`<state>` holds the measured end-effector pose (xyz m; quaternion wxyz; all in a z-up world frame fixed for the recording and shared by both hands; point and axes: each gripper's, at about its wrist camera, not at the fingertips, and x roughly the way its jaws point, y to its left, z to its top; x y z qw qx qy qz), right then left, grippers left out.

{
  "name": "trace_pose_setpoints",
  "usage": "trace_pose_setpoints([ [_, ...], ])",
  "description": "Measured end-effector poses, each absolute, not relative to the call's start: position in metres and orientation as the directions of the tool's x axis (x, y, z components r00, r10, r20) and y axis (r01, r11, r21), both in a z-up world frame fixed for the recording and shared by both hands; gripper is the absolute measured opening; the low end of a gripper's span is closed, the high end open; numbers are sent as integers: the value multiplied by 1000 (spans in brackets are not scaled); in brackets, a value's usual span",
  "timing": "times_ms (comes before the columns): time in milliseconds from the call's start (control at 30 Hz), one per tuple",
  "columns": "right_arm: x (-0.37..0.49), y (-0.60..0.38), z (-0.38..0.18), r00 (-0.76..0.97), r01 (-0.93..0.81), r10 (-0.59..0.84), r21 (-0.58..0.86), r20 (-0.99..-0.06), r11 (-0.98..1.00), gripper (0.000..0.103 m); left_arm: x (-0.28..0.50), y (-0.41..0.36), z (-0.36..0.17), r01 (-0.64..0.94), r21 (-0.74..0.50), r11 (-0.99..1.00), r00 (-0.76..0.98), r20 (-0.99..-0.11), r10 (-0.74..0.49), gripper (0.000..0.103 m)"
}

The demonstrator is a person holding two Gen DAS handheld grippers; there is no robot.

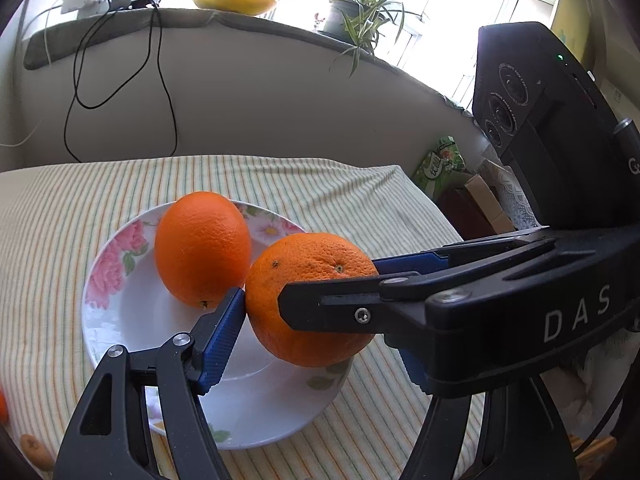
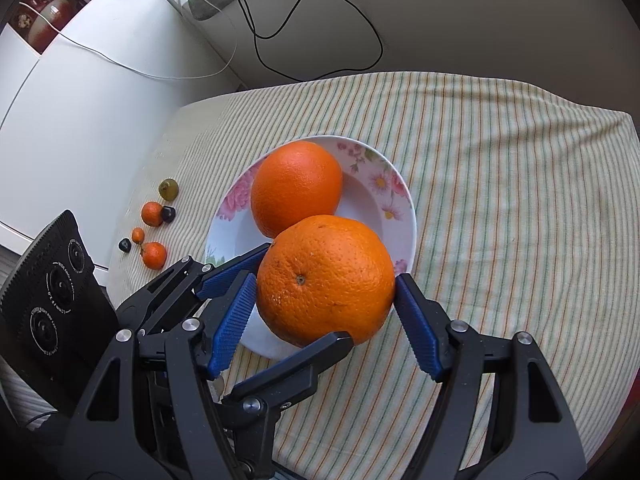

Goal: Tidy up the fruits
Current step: 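Lift the second orange and carry it onto the plate beside the first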

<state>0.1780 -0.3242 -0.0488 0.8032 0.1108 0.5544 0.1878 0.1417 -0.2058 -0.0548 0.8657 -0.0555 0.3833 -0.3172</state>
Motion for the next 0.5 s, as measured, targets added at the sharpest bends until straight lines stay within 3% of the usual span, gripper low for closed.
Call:
trace_pose_setpoints([
  [500, 181, -318, -46, 345, -198, 371, 320, -862, 927, 74, 148, -208, -57, 503, -314, 805, 517, -636, -572, 72],
])
